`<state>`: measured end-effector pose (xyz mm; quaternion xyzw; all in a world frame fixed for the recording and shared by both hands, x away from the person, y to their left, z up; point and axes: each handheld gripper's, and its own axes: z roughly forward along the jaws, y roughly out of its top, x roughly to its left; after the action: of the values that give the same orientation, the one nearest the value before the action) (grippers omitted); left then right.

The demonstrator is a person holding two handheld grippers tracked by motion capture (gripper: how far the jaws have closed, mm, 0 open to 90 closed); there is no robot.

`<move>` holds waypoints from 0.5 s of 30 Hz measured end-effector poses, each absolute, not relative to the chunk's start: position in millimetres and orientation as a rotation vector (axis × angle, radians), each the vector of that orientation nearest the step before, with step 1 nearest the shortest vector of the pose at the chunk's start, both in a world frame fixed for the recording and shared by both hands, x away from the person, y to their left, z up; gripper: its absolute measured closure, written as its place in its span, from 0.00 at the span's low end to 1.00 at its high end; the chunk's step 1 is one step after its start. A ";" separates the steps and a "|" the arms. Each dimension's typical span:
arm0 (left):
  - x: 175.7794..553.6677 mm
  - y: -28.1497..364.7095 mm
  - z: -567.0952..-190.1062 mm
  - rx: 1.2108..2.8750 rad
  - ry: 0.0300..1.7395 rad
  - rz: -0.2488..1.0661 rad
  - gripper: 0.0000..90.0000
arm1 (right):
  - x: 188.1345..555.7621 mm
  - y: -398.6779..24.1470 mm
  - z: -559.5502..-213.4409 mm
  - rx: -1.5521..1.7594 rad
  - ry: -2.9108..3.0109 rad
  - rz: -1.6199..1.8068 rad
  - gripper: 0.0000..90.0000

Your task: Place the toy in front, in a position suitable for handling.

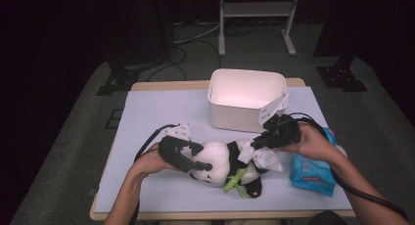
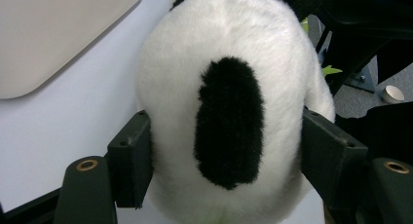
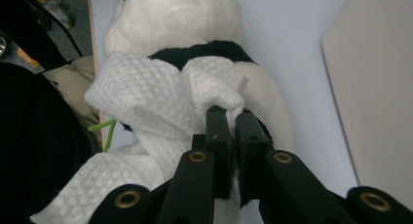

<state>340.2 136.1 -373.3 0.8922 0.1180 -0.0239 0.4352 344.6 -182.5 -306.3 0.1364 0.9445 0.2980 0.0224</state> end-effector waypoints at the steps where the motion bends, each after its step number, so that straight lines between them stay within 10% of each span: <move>1: 340.0 136.0 -373.1 2.222 0.294 -0.060 0.32 | 344.7 -182.3 -305.4 0.422 2.926 0.913 0.95; 15: 337.6 135.9 -372.7 2.225 0.289 -0.047 0.32 | 349.3 -187.2 -300.1 0.457 2.932 0.837 0.95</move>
<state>337.6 135.9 -372.7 0.8933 0.1161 -0.0190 0.4338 349.3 -187.2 -300.1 0.1481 0.9505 0.2715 0.0294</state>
